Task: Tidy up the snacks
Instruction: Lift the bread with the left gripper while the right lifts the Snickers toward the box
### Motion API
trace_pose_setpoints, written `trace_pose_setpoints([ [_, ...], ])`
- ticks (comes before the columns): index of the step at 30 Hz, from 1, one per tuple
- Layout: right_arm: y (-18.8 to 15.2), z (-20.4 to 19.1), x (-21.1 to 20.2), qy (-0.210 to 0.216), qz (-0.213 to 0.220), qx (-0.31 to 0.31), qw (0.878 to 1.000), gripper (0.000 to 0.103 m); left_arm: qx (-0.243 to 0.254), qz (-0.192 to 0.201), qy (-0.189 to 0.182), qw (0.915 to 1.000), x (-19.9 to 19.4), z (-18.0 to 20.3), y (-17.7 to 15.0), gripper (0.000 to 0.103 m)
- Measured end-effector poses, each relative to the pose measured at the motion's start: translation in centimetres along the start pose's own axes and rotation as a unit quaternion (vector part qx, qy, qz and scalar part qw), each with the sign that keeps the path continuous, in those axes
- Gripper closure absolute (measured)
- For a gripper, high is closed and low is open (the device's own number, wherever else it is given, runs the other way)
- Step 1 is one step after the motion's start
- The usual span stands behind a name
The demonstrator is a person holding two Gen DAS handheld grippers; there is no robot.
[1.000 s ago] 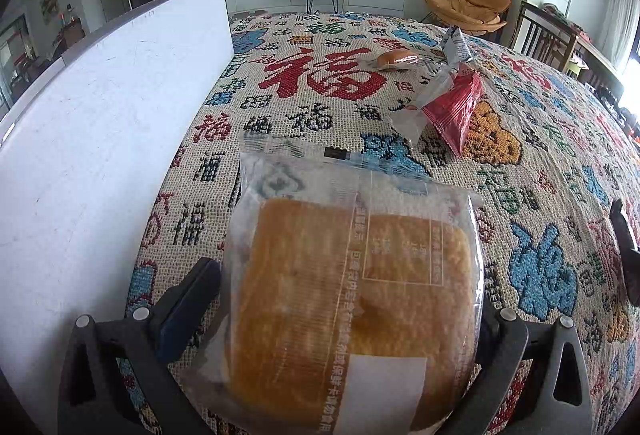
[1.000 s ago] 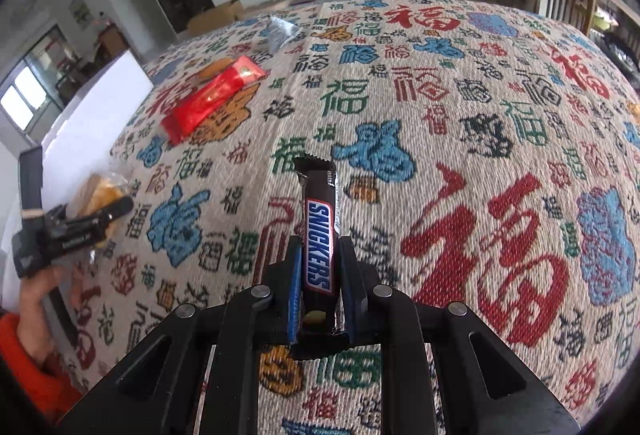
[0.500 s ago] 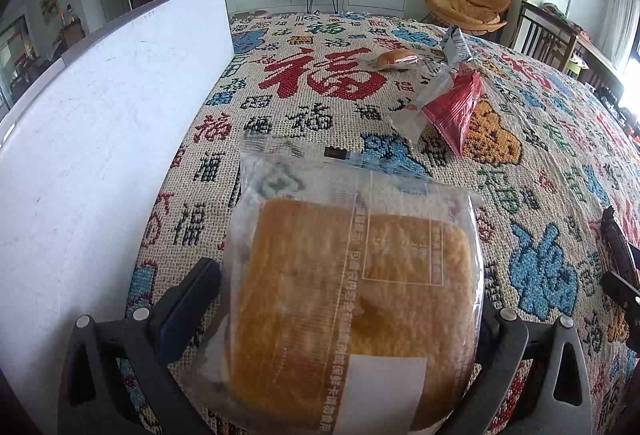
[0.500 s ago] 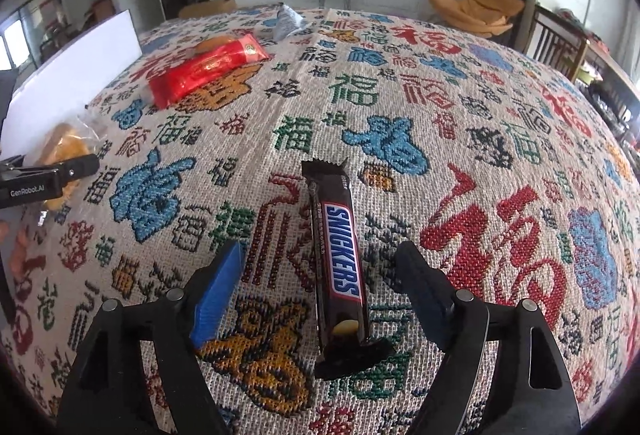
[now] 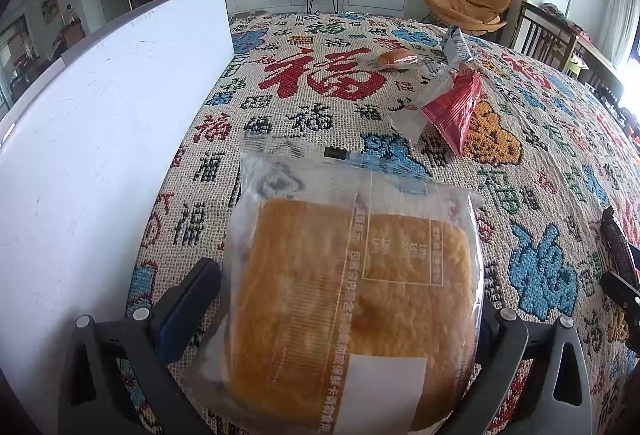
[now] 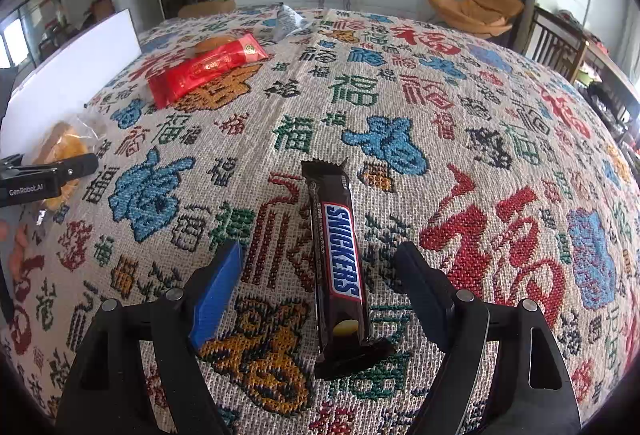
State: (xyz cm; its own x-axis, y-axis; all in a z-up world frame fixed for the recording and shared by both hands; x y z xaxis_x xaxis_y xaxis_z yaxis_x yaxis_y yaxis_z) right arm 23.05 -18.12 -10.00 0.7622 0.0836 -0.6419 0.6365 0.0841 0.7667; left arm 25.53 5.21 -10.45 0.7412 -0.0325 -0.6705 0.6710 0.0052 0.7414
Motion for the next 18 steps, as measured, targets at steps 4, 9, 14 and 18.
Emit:
trace_pose_setpoints([
  [4,-0.02,-0.02,0.01,0.0,0.0,0.0,1.0,0.021,0.0,0.0,0.0,1.0,-0.02,0.0,-0.01,0.0],
  [9,-0.01,-0.06,-0.04,0.001,0.0,0.002,1.0,0.021,0.0,0.0,0.0,1.0,0.0,0.04,-0.04,0.0],
  [14,-0.1,-0.08,0.02,0.023,-0.01,0.005,1.0,0.018,0.016,-0.008,-0.017,0.9997,0.17,0.08,0.11,0.0],
  [18,0.74,0.74,0.0,0.085,-0.089,0.051,0.991,0.02,0.052,-0.07,-0.058,0.9945,-0.29,0.17,-0.29,0.0],
])
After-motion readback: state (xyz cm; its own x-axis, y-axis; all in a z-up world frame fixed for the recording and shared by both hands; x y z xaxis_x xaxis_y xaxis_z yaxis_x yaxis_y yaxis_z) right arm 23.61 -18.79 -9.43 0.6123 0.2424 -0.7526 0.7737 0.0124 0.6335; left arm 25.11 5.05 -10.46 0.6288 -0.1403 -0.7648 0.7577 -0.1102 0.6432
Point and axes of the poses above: each gripper's, at about its wrist camera, not at the fingertips, and x roughly the way its jaws point, z to its right, y to its top, the point moved 7 cm from there along x, roughly the way its jaws point, and after that the axes turned 12 degrees about z, right-handed, at the moved point
